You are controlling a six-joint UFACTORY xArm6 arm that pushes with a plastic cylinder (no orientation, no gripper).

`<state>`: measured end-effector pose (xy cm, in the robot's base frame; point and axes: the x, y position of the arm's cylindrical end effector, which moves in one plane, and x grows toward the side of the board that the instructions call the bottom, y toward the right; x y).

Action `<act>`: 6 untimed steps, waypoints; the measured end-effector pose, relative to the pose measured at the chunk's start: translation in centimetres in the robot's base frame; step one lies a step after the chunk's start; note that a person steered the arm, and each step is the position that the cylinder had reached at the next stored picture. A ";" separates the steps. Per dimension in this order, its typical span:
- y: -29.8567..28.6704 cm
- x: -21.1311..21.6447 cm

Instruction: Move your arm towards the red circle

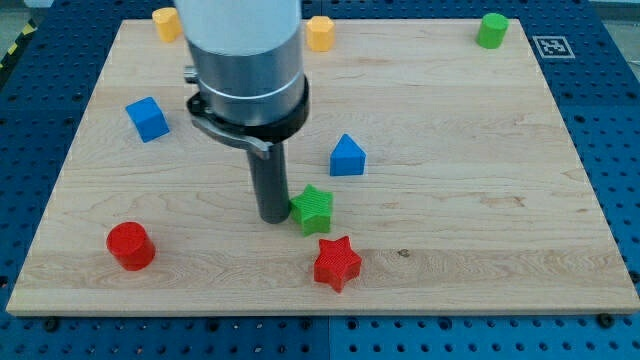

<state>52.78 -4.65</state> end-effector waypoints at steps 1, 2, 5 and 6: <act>1.9 0.3; 3.3 0.4; -18.4 -1.6; -25.2 0.9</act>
